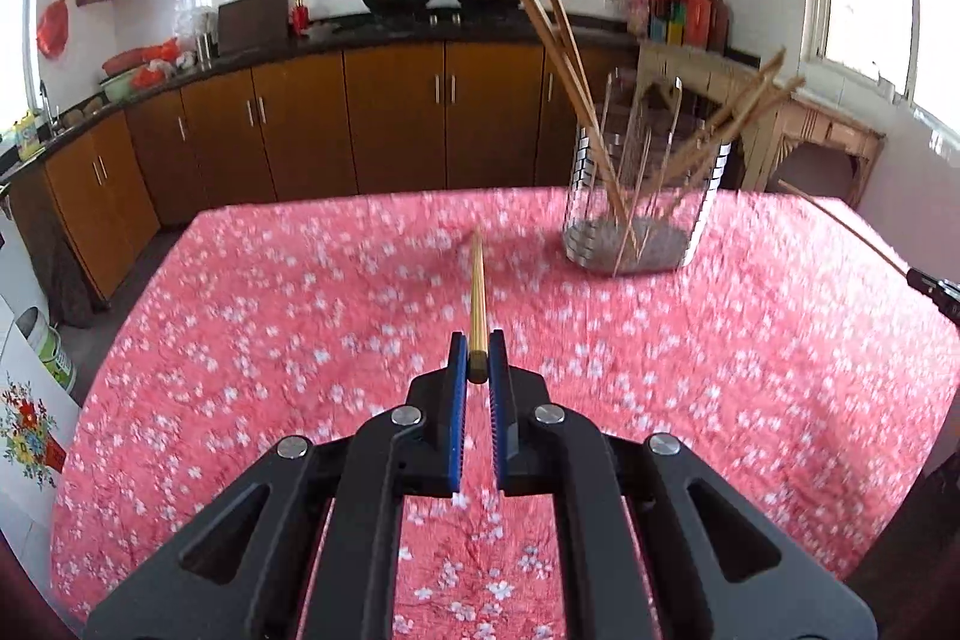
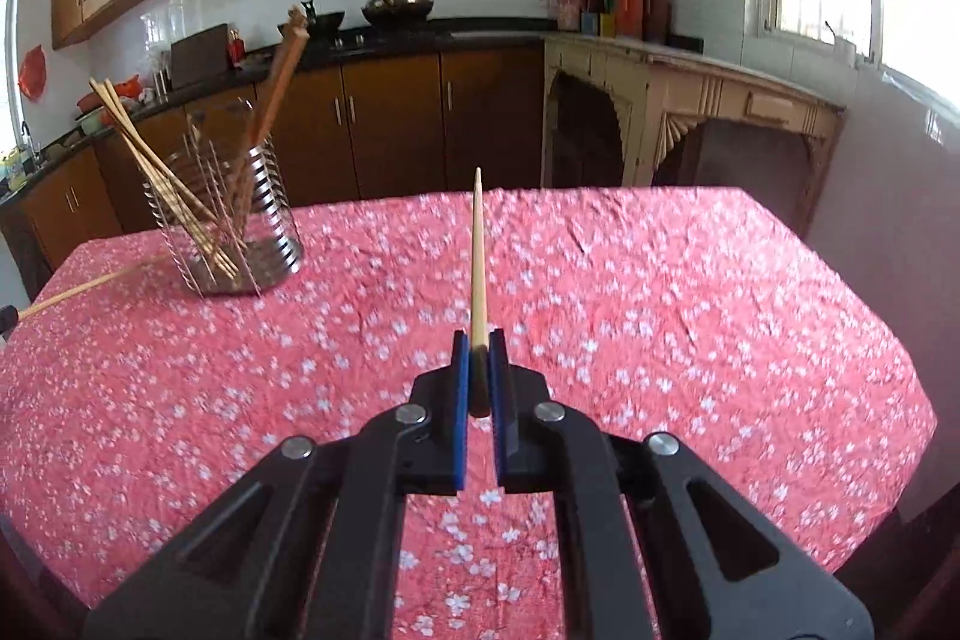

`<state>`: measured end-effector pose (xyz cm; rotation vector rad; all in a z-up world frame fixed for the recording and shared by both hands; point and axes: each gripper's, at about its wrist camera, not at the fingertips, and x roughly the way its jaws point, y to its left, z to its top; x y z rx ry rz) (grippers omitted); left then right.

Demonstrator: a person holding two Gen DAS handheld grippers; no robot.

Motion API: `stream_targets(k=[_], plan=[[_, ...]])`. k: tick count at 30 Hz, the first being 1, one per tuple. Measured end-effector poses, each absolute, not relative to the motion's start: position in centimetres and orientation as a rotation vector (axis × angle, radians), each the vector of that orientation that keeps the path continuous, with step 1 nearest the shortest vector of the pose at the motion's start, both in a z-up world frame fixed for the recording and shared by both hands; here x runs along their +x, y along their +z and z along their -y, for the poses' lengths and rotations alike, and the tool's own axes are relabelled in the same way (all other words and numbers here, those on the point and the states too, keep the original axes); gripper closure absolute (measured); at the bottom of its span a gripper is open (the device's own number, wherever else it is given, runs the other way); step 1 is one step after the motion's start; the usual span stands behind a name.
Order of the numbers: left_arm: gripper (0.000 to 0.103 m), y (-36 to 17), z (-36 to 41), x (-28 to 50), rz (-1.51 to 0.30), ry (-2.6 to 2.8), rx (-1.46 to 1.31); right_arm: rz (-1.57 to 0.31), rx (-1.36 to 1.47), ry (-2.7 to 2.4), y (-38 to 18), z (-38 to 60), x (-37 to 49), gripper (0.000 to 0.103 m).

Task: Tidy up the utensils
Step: 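Lift both held chopsticks and carry them above the wire holder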

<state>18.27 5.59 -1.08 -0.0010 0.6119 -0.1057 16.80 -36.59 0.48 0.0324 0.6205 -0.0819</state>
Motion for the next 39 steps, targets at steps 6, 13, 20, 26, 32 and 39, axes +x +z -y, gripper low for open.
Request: stream_targets(k=[6,13,20,26,32,39], plan=[[0.096,0.4,-5.4,18.4,-0.565,-0.104,-0.017,-0.682,-0.011,-0.074,0.0,35.4,17.8,0.096],[0.096,0.2,-5.4,18.5,-0.569,-0.104,-0.032,-0.783,-0.027,-0.035,-5.2,33.9,19.0,0.095],[0.096,0.6,-5.5,18.5,-0.557,-0.105,-0.041,-0.852,-0.033,-0.016,-7.8,33.3,19.4,0.093],[0.096,0.4,-5.5,18.6,-0.562,-0.103,-0.048,-0.875,-0.039,-0.017,-8.7,33.2,19.0,0.083],[0.096,0.4,-5.4,18.6,-0.563,-0.105,-0.049,-0.877,-0.030,-0.007,-8.7,33.3,18.5,0.095],[0.096,0.7,-5.5,18.4,-0.555,-0.101,-0.057,-0.822,-0.008,-0.005,-6.8,33.6,17.2,0.095]])
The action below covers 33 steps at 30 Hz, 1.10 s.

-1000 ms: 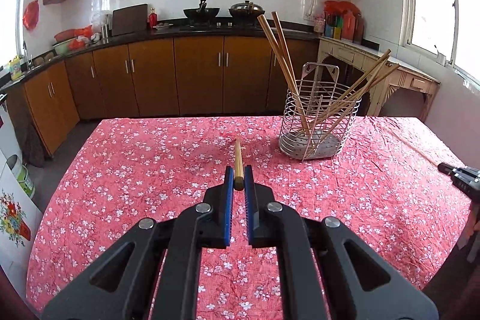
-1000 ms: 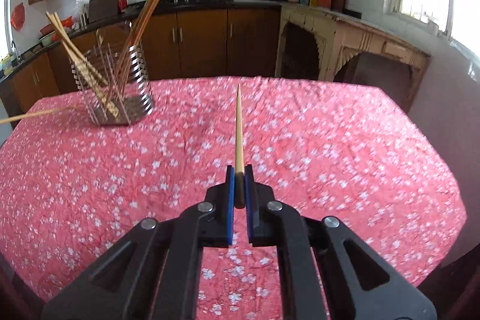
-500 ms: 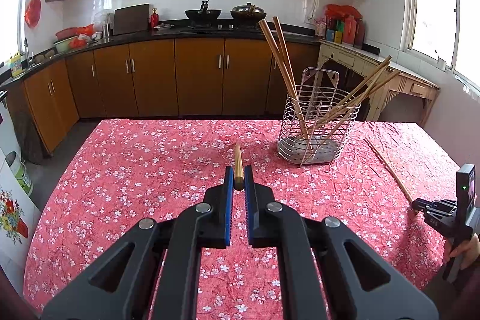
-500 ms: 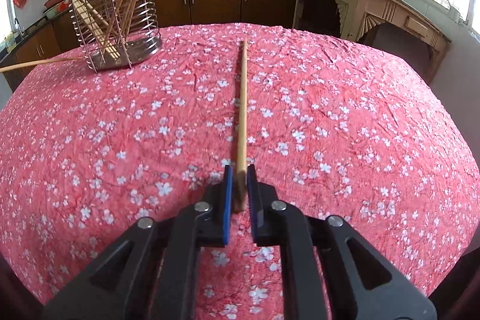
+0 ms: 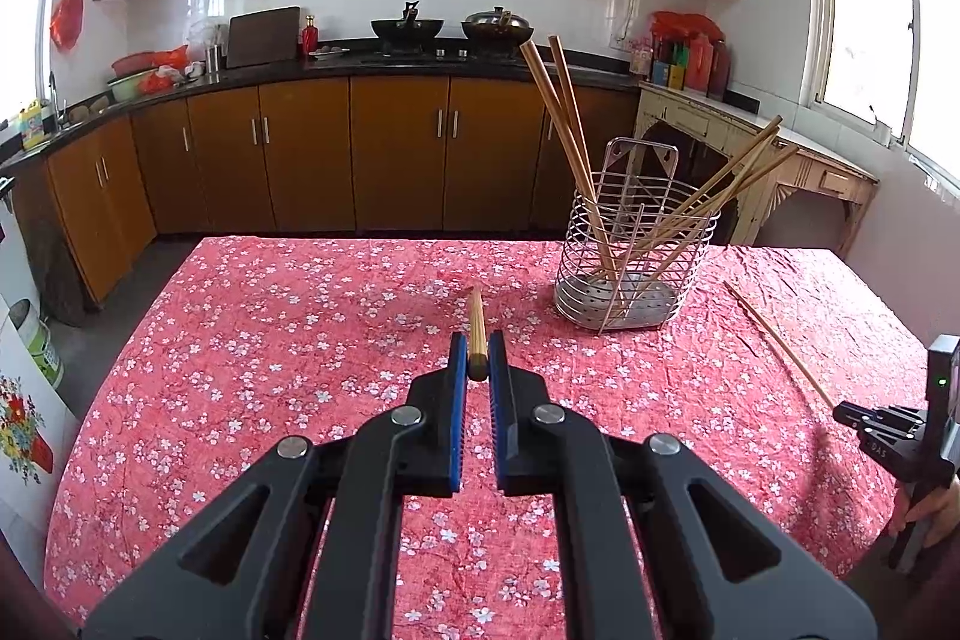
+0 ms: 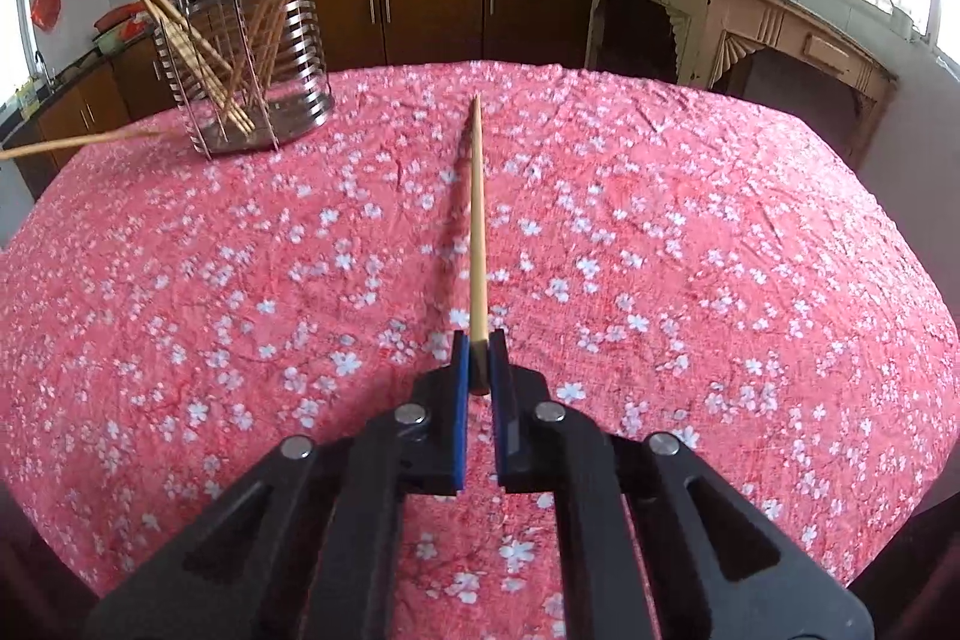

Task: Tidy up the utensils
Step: 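Lift both held chopsticks and carry them above the wire holder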

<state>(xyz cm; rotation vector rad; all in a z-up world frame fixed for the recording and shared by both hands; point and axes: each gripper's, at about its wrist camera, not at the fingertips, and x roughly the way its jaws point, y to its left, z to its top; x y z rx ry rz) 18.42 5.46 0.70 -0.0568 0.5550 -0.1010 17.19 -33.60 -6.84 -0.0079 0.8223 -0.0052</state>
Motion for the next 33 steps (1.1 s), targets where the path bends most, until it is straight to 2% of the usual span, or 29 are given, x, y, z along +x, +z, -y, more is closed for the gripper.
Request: stream_targets(k=[18,33], plan=[[0.096,3.2,-6.0,18.1,-0.479,-0.090,-0.089,-0.447,0.022,0.011,5.9,33.6,14.9,0.096],[0.096,6.8,-5.3,21.1,-0.418,-0.082,-0.101,-0.298,0.055,0.020,12.5,32.4,18.1,0.096]])
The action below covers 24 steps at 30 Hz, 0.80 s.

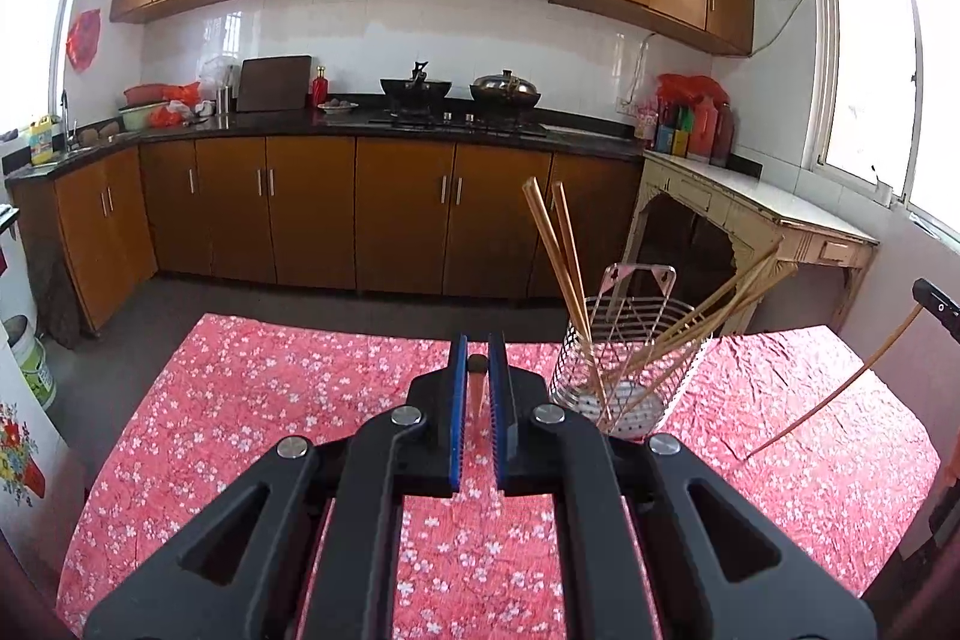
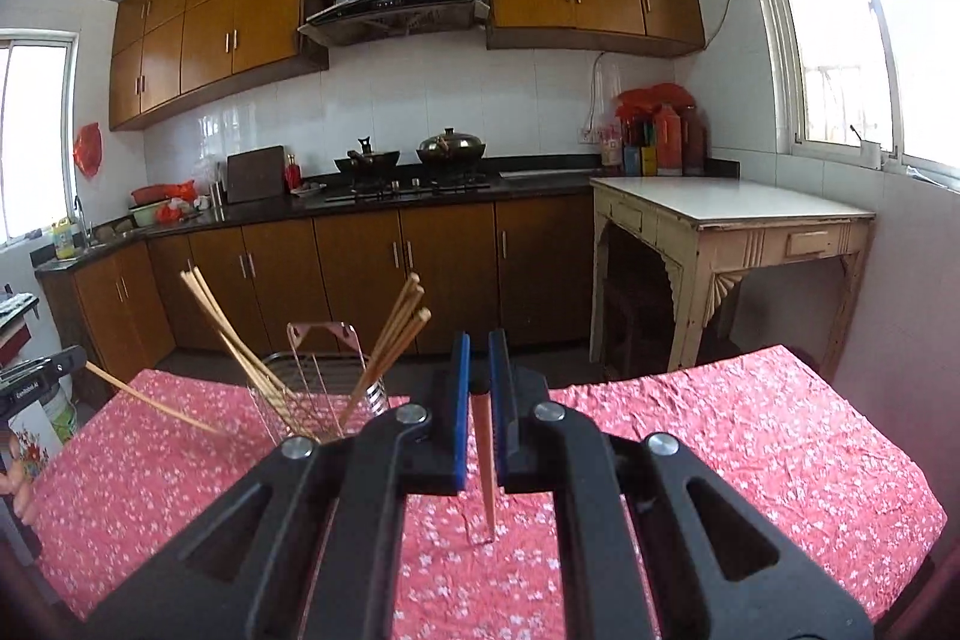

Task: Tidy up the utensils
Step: 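Lift both held chopsticks and carry them above the wire holder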

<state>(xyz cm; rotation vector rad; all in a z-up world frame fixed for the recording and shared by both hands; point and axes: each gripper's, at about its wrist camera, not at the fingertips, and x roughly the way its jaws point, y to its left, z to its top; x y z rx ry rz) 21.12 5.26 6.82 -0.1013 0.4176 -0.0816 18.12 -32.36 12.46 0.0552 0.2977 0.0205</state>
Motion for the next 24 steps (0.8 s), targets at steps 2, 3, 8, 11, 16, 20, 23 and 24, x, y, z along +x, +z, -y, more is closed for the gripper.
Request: stream_targets(k=[2,3,8,11,16,20,23,24], plan=[[0.096,7.5,-5.1,21.4,-0.406,-0.081,-0.097,-0.290,0.055,0.026,13.2,32.0,18.4,0.096],[0.096,7.8,-5.0,21.4,-0.401,-0.081,-0.094,-0.287,0.057,0.031,13.5,31.9,18.7,0.096],[0.096,8.7,-4.8,21.6,-0.392,-0.081,-0.091,-0.286,0.058,0.052,14.7,31.0,19.5,0.096],[0.096,9.2,-4.7,21.7,-0.383,-0.080,-0.090,-0.283,0.055,0.058,15.2,30.5,19.7,0.096],[0.096,10.0,-4.5,21.6,-0.370,-0.081,-0.088,-0.286,0.059,0.074,15.7,30.1,20.3,0.096],[0.096,10.2,-4.3,21.5,-0.369,-0.089,-0.091,-0.281,0.060,0.089,16.1,29.7,20.3,0.096],[0.096,10.6,-4.0,21.5,-0.364,-0.100,-0.091,-0.281,0.071,0.109,16.6,29.6,20.3,0.096],[0.096,10.8,-4.0,21.4,-0.362,-0.104,-0.093,-0.281,0.075,0.117,16.8,29.5,20.4,0.096]])
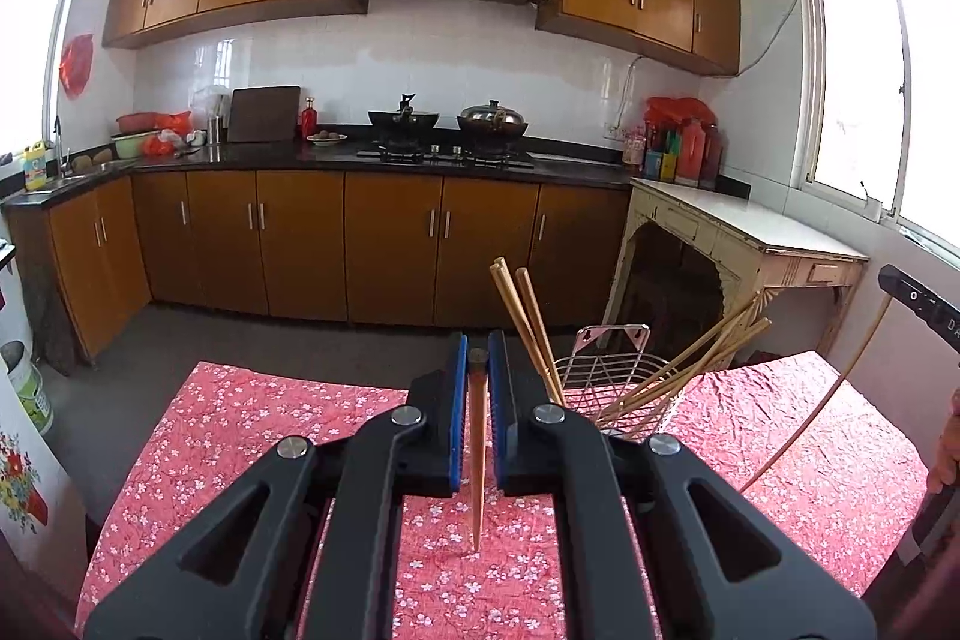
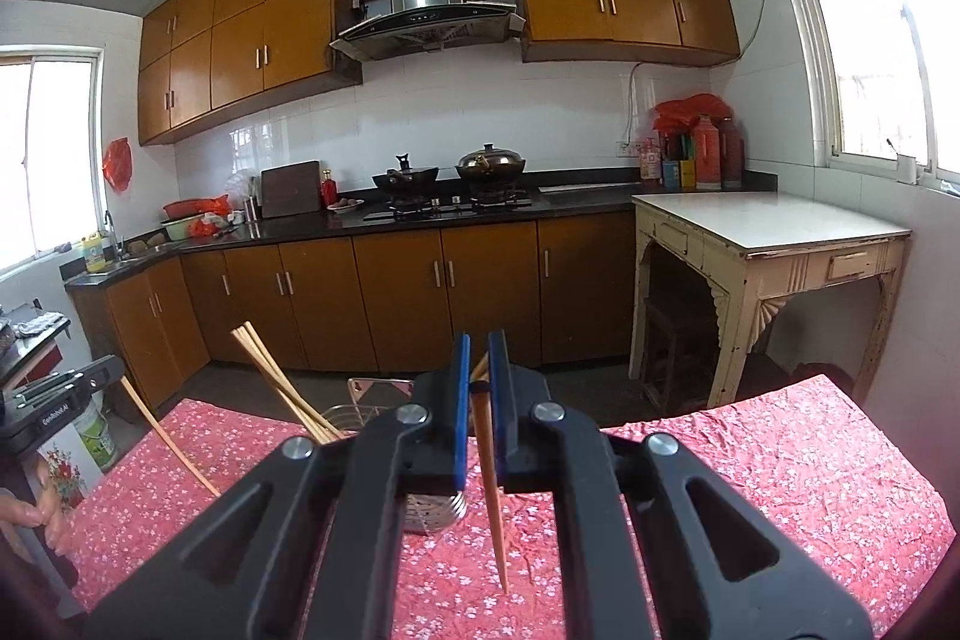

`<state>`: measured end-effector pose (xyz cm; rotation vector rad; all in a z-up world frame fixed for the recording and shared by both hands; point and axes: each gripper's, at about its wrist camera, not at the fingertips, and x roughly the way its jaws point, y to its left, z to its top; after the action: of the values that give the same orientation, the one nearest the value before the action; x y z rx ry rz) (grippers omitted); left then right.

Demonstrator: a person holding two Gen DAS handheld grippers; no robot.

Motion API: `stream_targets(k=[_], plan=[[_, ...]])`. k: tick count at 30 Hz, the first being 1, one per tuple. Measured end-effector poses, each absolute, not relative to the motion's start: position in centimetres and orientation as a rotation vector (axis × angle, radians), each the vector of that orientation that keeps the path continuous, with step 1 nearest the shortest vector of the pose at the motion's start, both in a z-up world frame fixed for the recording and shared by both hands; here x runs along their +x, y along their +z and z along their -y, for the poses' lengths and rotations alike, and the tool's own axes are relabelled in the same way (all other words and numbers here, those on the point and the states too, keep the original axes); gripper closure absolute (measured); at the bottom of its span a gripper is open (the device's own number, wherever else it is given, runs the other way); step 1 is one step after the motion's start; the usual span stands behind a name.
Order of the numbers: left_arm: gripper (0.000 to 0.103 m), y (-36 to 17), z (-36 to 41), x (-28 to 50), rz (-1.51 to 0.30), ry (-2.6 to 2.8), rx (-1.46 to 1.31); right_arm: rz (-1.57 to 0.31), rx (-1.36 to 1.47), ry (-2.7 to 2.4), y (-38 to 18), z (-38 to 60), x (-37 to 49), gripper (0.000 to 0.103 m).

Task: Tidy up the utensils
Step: 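Lift both held chopsticks and carry them above the wire holder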

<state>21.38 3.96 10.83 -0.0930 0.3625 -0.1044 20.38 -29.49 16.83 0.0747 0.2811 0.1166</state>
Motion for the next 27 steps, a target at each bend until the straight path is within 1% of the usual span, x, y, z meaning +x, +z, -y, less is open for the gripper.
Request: stream_targets(k=[4,11,18,22,27], plan=[[0.096,12.5,-3.3,21.3,-0.342,-0.132,-0.095,-0.266,0.077,0.148,18.6,28.7,20.5,0.096],[0.096,17.7,-1.0,21.6,-0.259,-0.192,-0.093,-0.205,0.088,0.211,23.7,26.5,21.1,0.096],[0.096,22.0,1.7,24.1,-0.172,-0.191,-0.079,-0.142,0.077,0.231,27.6,24.2,24.0,0.096],[0.096,22.0,2.8,26.6,-0.160,-0.178,-0.094,-0.130,0.072,0.237,27.9,23.3,26.4,0.096],[0.096,20.3,3.3,29.8,-0.191,-0.159,-0.104,-0.145,0.097,0.249,26.7,22.4,30.5,0.096]])
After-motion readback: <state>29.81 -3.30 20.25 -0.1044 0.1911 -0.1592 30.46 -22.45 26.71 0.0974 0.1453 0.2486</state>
